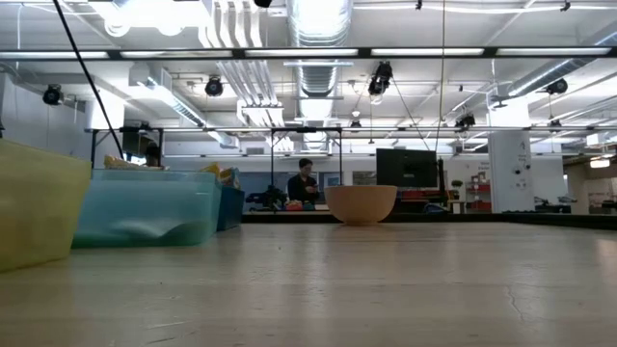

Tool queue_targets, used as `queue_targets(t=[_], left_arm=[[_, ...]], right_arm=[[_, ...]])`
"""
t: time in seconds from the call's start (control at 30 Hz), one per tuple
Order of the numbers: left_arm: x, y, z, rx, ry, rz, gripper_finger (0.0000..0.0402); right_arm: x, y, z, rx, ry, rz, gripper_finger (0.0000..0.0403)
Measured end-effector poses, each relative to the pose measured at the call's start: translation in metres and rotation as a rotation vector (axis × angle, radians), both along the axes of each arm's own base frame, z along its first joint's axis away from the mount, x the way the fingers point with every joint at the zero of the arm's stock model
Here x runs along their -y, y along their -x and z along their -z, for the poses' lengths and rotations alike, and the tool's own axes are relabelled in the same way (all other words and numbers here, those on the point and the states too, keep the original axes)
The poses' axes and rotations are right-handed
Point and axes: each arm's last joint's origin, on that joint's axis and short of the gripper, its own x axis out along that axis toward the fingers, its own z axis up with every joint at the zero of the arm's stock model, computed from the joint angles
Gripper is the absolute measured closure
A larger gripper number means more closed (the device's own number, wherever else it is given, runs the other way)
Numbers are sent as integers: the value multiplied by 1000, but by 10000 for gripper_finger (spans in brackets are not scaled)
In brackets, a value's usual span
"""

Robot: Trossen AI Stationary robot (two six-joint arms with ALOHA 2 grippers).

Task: Pick & Place Food Item
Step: Put the red spice can into the yellow bin

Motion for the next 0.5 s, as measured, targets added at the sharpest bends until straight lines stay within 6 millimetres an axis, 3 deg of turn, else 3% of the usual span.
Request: queue_targets(t=[0.23, 0.5], left_arm=[[0, -1, -3, 38, 4, 1, 2], [2, -2, -1, 20, 64, 56, 2]], right_arm=[[-2, -10, 9, -10, 6, -4, 197], [-3, -9, 3, 27, 15, -19, 197]])
